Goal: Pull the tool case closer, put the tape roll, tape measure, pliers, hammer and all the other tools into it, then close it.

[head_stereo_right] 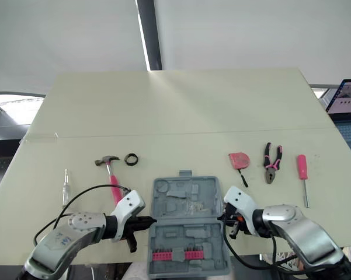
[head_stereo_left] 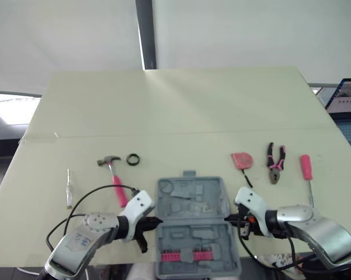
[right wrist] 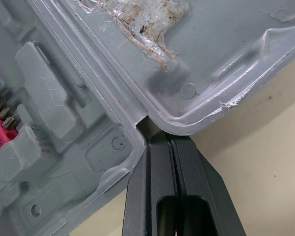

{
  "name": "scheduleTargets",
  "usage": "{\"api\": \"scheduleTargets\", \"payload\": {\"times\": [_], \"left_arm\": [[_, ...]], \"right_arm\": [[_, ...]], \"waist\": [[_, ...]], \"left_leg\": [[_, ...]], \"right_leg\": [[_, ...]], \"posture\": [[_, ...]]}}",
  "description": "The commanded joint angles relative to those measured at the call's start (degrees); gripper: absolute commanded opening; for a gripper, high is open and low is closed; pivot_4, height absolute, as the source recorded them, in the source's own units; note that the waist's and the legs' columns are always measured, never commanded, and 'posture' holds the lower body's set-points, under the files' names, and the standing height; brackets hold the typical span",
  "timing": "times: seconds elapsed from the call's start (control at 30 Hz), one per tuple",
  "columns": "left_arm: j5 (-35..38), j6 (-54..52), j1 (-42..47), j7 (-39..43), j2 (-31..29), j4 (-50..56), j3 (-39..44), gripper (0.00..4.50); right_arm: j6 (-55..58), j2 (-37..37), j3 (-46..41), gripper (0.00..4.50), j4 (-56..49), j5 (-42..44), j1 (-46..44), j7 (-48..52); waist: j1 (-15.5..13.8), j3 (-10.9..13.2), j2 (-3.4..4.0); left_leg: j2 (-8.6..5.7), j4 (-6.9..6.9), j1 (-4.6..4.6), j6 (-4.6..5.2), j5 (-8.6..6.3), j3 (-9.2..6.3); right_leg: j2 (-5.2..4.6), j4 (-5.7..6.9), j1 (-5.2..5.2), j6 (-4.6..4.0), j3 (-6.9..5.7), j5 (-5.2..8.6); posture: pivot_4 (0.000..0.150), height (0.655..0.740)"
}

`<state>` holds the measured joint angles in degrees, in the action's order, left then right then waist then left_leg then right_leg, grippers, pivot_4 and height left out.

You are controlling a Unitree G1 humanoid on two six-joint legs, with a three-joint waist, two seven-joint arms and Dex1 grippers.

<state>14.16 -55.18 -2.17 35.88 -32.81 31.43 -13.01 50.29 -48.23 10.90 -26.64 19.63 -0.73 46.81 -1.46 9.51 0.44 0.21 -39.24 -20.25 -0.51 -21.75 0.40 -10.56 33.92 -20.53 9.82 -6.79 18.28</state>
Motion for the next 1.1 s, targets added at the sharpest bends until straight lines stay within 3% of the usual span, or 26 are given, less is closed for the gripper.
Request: {"api": "scheduleTargets", "payload": {"times": [0.03, 0.43, 0.67, 0.9, 1.1], "left_arm": [[1.01, -0.26, -1.05, -0.13, -0.71, 2.18, -0.67, 0.05], [0.25, 1.71, -1.03, -0.71, -3.75, 0.62, 1.50, 0.05], [3.28, 2.09, -2.09, 0.39, -5.10, 1.74, 7.21, 0.05], [10.54, 20.94, -8.40, 4.32, 0.31, 5.12, 24.07, 0.05], [13.99, 28.53, -19.67, 8.92, 1.10, 8.24, 30.27, 0.05]], "right_arm": [[-0.29, -0.37, -0.58, 0.04, -1.54, 0.56, 0.45, 0.30], [-1.48, -1.50, -2.73, 0.04, 0.19, 0.32, 1.47, 0.29], [-4.02, -3.49, -7.36, 0.04, 1.55, 0.38, 3.22, 1.09], [-9.35, -5.78, -19.45, 0.04, -0.47, 4.73, 9.26, 5.57], [-12.66, -4.99, -29.47, 0.04, -3.20, 9.64, 16.59, 10.52]], "waist": [[0.00, 0.00, 0.00], [0.01, 0.00, 0.00], [0.03, 0.00, 0.00], [-0.08, 0.01, -0.02], [-0.03, 0.03, -0.06]], "left_leg": [[0.00, 0.00, 0.00, 0.00, 0.00, 0.00], [0.00, 0.00, 0.00, 0.00, 0.00, 0.00], [0.01, 0.00, 0.00, 0.00, 0.00, 0.00], [0.02, 0.00, -0.02, 0.00, 0.00, 0.01], [0.04, 0.04, 0.02, 0.01, -0.01, 0.04]], "right_leg": [[0.00, 0.00, 0.00, 0.00, 0.00, 0.00], [0.00, 0.00, 0.00, 0.00, 0.00, 0.00], [0.00, -0.01, 0.00, 0.00, -0.01, 0.00], [0.00, -0.07, 0.02, 0.00, -0.01, 0.00], [0.00, -0.10, 0.08, 0.00, -0.04, 0.00]], "posture": [[0.150, 0.7373], [0.150, 0.7373], [0.150, 0.7373], [0.150, 0.7373], [0.150, 0.7373]]}}
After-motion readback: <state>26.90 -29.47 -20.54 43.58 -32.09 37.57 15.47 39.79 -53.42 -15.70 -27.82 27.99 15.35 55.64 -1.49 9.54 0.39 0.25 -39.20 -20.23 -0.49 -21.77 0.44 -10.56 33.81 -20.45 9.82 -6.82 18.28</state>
